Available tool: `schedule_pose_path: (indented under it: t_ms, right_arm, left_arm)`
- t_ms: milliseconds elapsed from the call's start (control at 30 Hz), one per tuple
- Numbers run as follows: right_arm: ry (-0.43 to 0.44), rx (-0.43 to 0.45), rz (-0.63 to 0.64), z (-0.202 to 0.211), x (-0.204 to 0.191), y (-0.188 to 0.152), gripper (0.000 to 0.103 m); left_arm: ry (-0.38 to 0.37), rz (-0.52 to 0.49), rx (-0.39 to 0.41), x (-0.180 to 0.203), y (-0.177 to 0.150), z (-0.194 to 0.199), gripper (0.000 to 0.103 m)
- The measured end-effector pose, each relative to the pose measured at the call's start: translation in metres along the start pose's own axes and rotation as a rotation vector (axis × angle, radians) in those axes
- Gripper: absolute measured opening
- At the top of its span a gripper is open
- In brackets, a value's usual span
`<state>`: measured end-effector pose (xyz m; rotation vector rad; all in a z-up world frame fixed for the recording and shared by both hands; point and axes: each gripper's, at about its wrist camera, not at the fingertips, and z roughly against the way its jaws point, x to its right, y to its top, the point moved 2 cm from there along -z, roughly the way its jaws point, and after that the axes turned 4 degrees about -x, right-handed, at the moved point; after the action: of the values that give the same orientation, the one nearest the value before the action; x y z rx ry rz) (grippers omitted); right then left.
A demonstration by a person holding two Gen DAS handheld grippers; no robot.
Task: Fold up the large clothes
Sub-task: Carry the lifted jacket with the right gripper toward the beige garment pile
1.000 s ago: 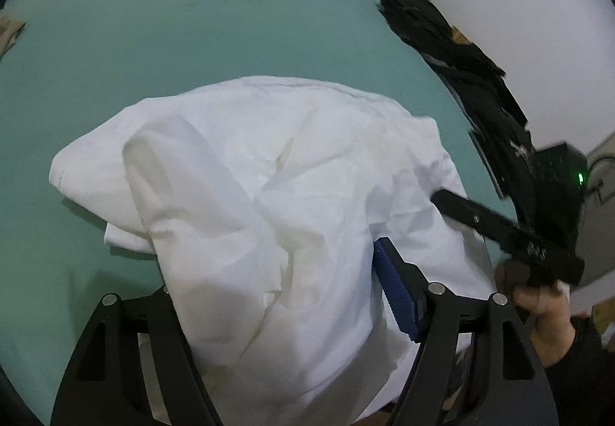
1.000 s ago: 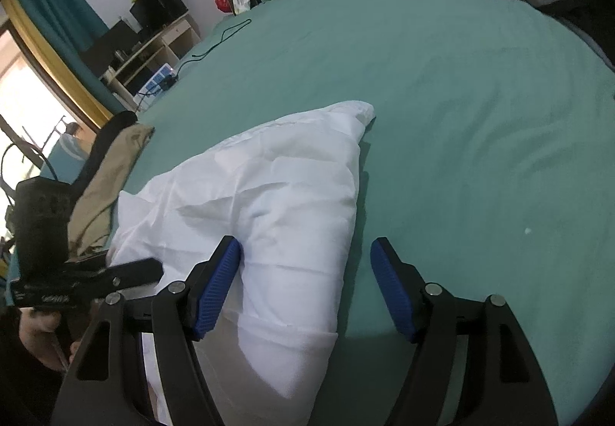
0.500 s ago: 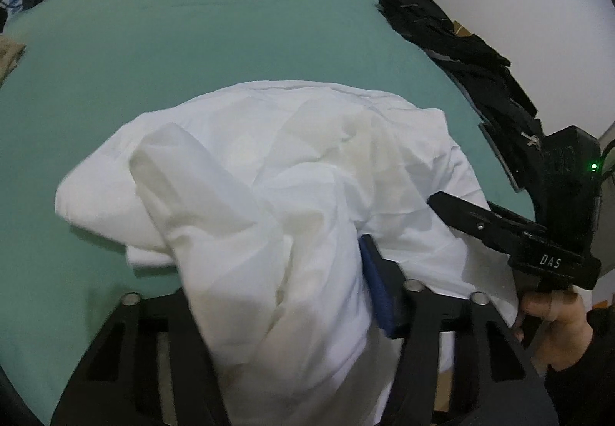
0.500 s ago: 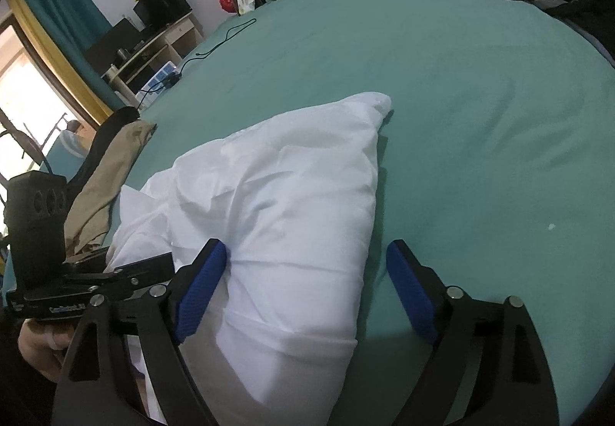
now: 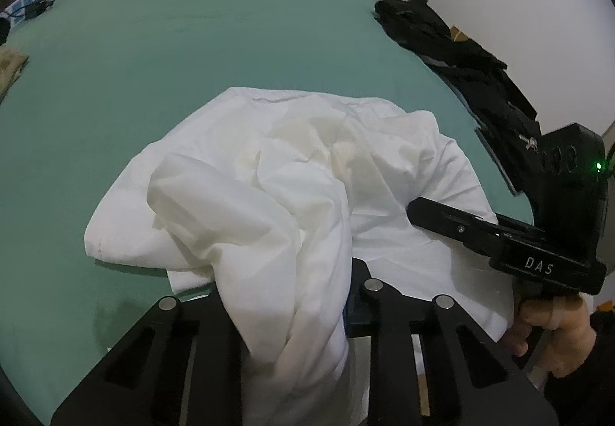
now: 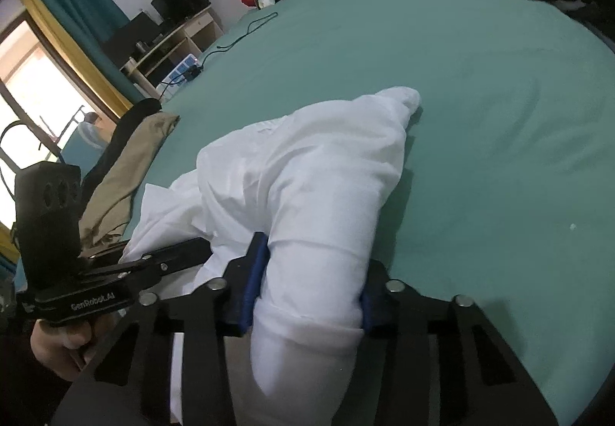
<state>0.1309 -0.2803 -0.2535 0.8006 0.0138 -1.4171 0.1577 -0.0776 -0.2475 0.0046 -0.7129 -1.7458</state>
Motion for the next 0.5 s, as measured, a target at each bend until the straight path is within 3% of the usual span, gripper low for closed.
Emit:
schedule_pose_path:
  t_ms: [500]
  right_arm:
    - [-0.050,0.103,0.113,0.032,-0.034,0.010,0.026]
  left_arm:
    - [0.000,0.001,0.110,0.013,0.005,0.037,0.020]
